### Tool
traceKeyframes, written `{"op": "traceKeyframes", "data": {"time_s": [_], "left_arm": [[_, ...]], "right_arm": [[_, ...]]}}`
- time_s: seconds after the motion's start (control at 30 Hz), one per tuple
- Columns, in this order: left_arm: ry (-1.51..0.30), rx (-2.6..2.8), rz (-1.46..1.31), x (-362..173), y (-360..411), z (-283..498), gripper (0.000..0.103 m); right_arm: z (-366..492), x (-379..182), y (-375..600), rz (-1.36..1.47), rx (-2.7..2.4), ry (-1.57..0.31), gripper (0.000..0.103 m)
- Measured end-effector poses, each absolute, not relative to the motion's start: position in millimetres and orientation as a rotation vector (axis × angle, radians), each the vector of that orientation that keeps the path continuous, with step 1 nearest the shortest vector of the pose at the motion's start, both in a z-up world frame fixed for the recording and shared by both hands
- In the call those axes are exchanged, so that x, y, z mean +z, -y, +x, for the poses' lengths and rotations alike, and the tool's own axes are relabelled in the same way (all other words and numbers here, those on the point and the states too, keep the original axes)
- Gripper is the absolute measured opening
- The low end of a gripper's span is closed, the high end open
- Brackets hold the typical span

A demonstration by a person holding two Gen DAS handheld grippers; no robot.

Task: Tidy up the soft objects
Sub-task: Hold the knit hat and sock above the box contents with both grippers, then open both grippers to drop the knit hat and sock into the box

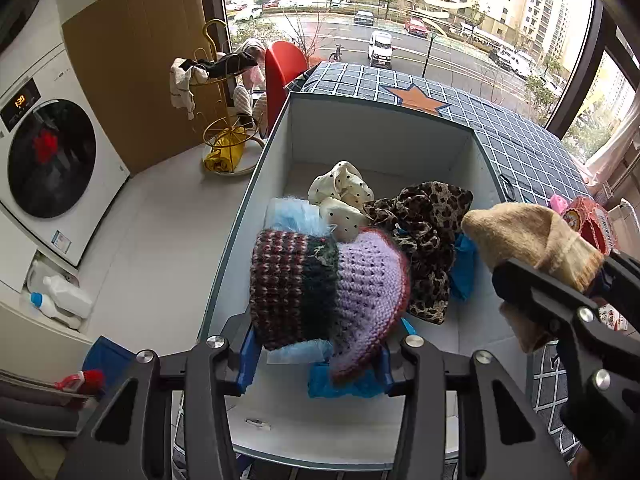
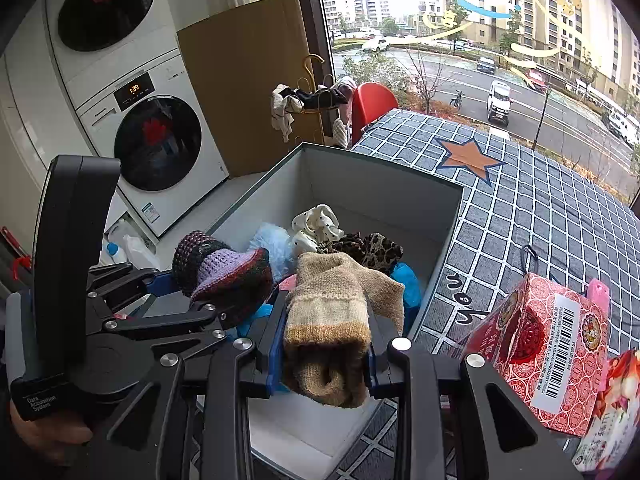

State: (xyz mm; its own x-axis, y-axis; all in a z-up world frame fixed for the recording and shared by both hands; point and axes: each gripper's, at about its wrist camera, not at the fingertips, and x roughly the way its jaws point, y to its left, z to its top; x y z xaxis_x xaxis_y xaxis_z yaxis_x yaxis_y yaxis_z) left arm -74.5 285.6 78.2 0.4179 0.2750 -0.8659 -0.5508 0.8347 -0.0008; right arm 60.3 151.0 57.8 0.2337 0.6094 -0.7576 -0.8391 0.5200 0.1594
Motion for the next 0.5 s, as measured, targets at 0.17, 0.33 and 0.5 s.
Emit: {"op": "traceKeyframes", "data": {"time_s": [0.17, 0.33, 0.5], "left_arm": [[-1.018, 0.529, -0.314, 76.2, -286.1, -75.3, 0.051], [-1.013, 0.531, -0.315, 75.7, -286.9, -77.0, 0.051], [-1.009, 0.524, -0.312, 77.8, -286.1, -77.9, 0.054]], "right_arm": [[60.4, 59.8, -153.6, -0.317, 1.019, -0.869, 0.032], [60.4, 64.9, -153.9, -0.314, 1.018, -0.849, 0.032], [63.9, 66.2, -155.2, -0.319, 1.011, -0.849, 0.032]]}}
